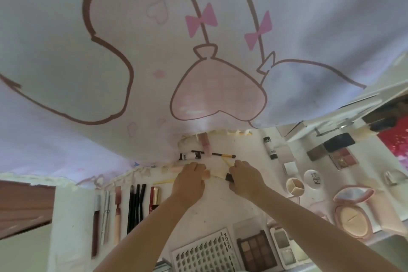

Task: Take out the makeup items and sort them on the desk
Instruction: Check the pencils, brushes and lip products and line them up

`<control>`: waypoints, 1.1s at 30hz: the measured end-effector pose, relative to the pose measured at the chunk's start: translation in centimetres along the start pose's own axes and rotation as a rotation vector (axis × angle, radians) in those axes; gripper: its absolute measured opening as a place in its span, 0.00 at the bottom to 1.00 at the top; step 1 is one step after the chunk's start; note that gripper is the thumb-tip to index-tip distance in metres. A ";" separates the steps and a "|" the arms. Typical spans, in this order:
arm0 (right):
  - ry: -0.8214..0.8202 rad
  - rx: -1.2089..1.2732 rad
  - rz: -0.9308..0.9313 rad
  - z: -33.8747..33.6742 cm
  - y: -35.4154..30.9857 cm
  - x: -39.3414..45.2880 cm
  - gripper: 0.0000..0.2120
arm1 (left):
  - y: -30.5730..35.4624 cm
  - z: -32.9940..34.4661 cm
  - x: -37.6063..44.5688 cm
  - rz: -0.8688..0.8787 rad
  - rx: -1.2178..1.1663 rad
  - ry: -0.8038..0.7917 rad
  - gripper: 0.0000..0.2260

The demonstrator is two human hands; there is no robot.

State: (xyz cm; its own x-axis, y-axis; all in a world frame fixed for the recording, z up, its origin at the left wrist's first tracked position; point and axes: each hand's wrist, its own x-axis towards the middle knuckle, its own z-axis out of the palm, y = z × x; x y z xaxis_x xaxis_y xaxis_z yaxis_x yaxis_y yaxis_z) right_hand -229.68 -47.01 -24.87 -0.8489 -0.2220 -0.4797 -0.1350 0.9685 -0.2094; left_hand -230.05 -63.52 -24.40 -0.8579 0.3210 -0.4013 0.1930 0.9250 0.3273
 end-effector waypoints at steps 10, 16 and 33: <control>0.090 0.702 0.006 -4.2 -1.3 -3.4 0.16 | 2.7 -1.2 -2.4 0.056 -0.503 0.160 0.10; 0.270 0.869 0.148 -7.4 -4.4 -4.7 0.26 | 4.8 -3.6 -4.7 0.018 -0.504 0.443 0.16; 0.551 0.569 -0.524 -12.5 -6.0 -10.9 0.13 | 6.2 -10.9 -11.5 -0.157 -1.007 0.375 0.19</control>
State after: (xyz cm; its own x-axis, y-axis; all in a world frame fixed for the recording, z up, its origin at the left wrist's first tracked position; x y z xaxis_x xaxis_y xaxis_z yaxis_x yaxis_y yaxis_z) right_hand -226.05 -49.04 -7.73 -0.8920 -0.3877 0.2325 -0.4216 0.5280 -0.7372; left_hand -224.23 -63.70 -8.42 -0.9628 -0.0266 -0.2689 -0.2640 0.3042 0.9153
